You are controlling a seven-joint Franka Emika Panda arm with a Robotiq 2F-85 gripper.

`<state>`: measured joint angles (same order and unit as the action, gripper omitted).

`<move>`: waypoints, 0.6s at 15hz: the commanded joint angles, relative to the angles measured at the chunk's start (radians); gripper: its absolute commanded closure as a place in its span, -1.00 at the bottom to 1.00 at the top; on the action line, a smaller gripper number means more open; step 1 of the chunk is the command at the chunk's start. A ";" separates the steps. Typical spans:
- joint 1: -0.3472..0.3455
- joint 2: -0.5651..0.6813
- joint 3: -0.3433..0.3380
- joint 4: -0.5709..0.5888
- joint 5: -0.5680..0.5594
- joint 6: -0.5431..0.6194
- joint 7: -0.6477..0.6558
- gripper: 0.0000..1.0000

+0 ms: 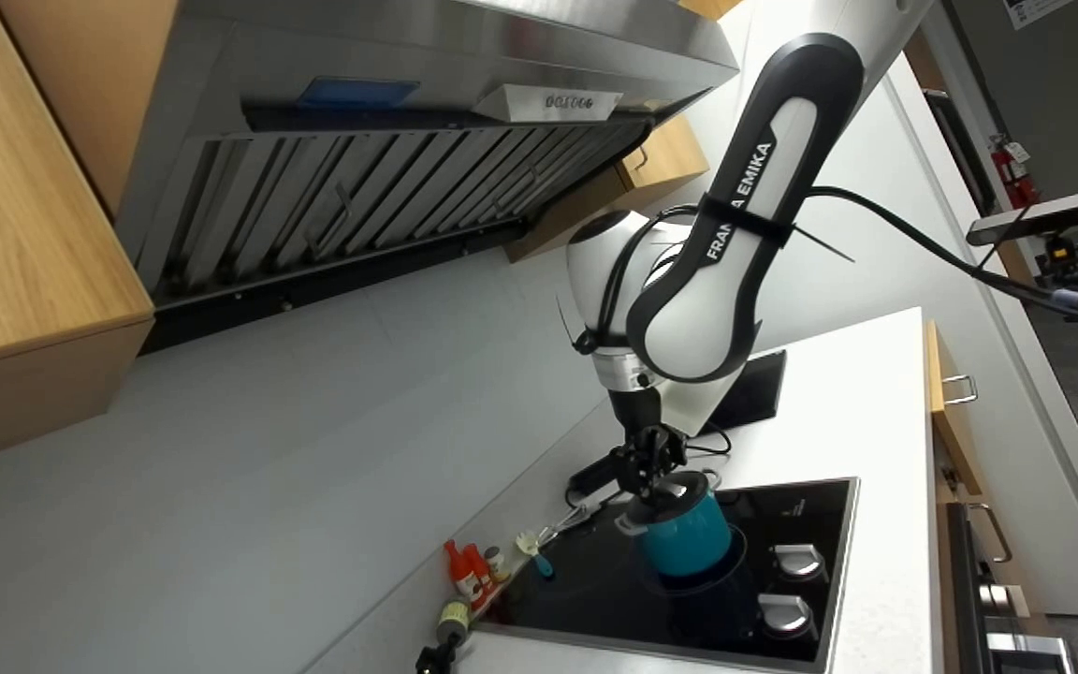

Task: Take the lid off the blue pot and place it on the counter

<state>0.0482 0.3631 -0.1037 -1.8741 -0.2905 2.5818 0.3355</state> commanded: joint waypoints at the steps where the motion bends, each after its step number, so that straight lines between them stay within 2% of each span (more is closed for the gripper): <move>1: 0.021 0.036 -0.025 0.053 0.000 -0.006 0.026 -0.04; 8: 0.027 0.047 -0.027 0.079 0.008 -0.018 0.033 0.99; 9: 0.030 0.044 -0.027 0.077 0.007 -0.019 0.037 1.00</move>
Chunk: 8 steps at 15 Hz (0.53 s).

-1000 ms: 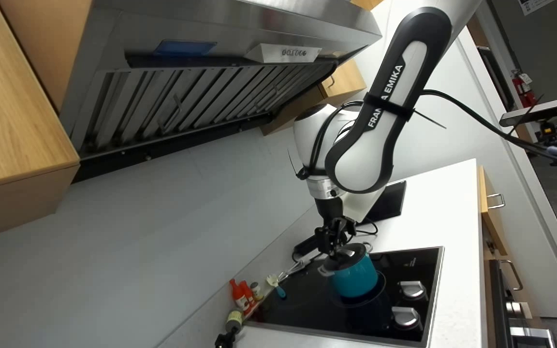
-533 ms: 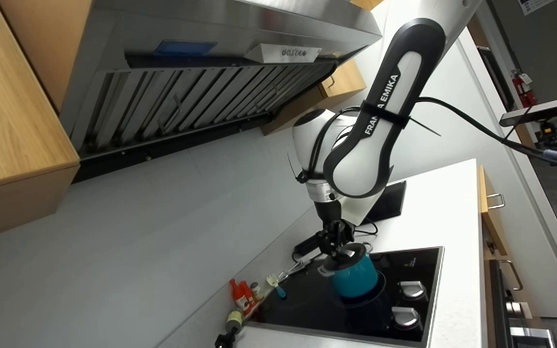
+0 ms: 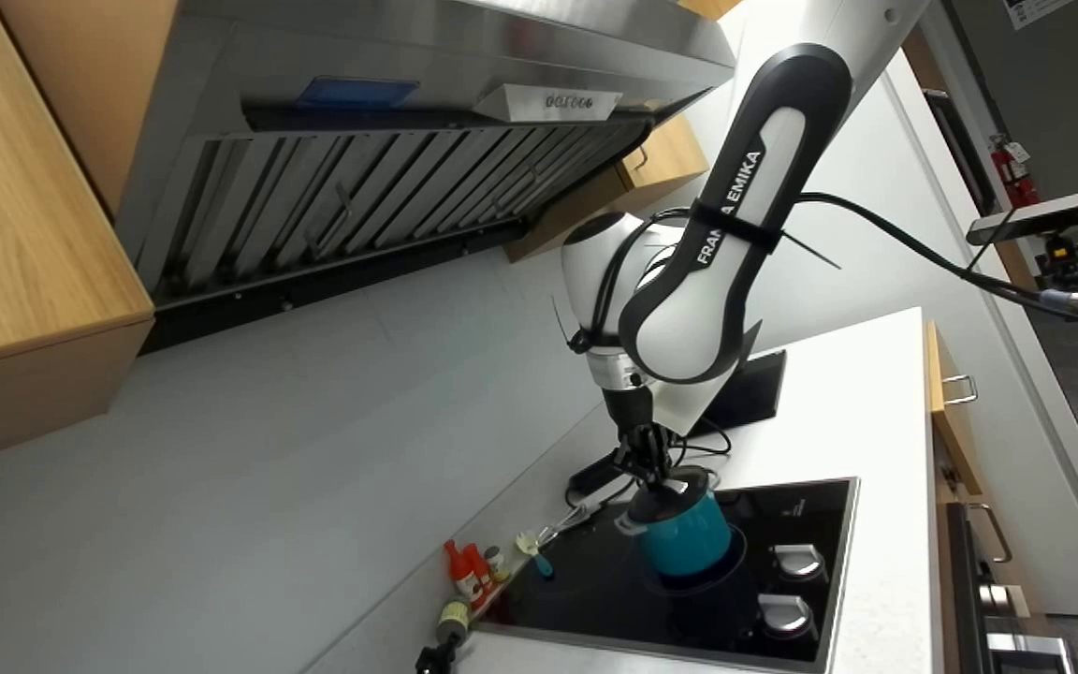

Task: Take the lid off the blue pot and place it on the counter

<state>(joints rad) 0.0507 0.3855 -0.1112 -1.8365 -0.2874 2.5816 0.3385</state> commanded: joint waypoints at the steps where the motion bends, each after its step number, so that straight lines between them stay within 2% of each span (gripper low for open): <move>1: 0.028 0.018 -0.020 0.037 0.004 -0.018 0.035 0.94; 8: 0.035 -0.012 -0.050 0.010 -0.024 0.006 0.056 0.93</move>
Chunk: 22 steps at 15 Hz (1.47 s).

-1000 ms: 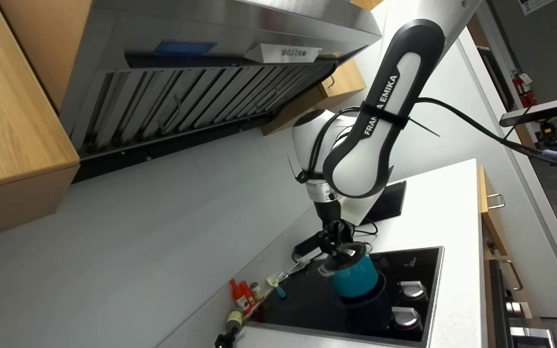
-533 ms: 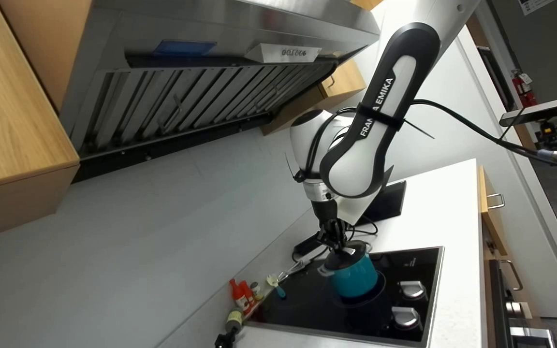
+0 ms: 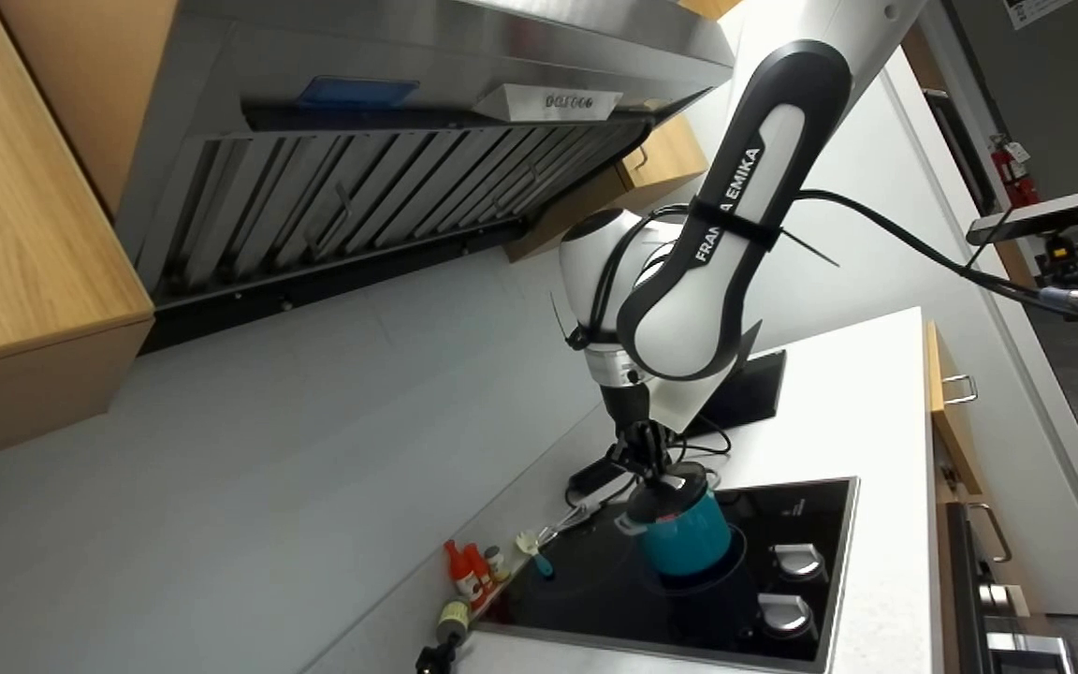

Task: Take the lid off the blue pot and place it on the counter

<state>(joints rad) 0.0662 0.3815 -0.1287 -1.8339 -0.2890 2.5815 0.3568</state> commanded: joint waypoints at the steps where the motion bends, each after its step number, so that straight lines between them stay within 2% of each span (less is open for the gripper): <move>1: 0.022 -0.015 -0.039 0.001 -0.027 0.007 0.047 0.93; 14: -0.025 -0.057 -0.128 -0.041 -0.018 0.030 0.088 0.93; 22: -0.051 -0.040 -0.155 -0.057 -0.020 0.030 0.098 0.93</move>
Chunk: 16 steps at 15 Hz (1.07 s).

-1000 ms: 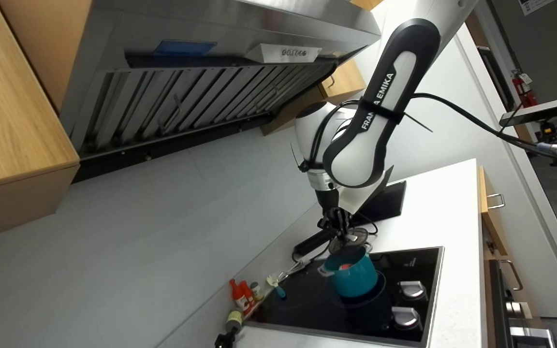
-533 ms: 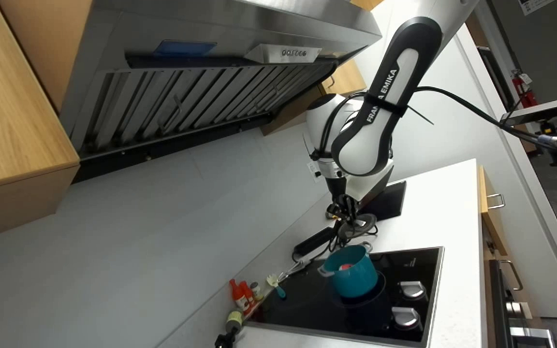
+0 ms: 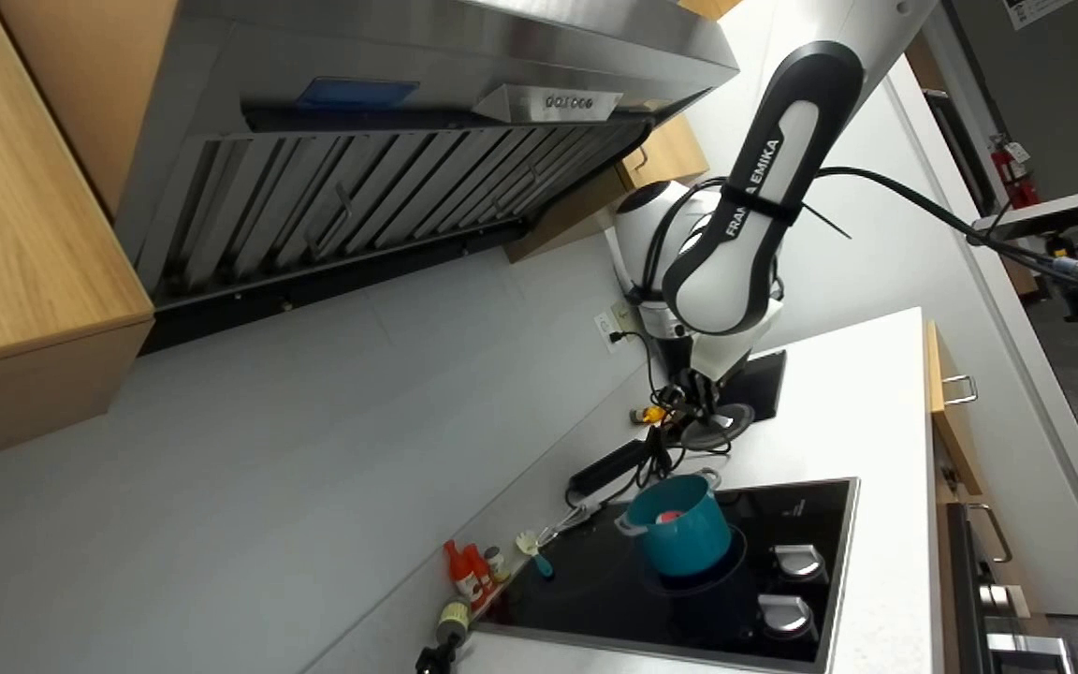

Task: Take the lid off the blue pot and place it on the counter

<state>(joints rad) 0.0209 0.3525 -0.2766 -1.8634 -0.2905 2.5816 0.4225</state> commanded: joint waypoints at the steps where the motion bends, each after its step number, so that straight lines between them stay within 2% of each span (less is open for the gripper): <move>1: -0.008 -0.009 -0.010 -0.029 -0.019 0.029 0.033 0.93; 16: -0.035 0.039 -0.034 -0.034 -0.004 0.026 0.042 0.93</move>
<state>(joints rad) -0.0114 0.3849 -0.3077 -1.8931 -0.2901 2.5816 0.4367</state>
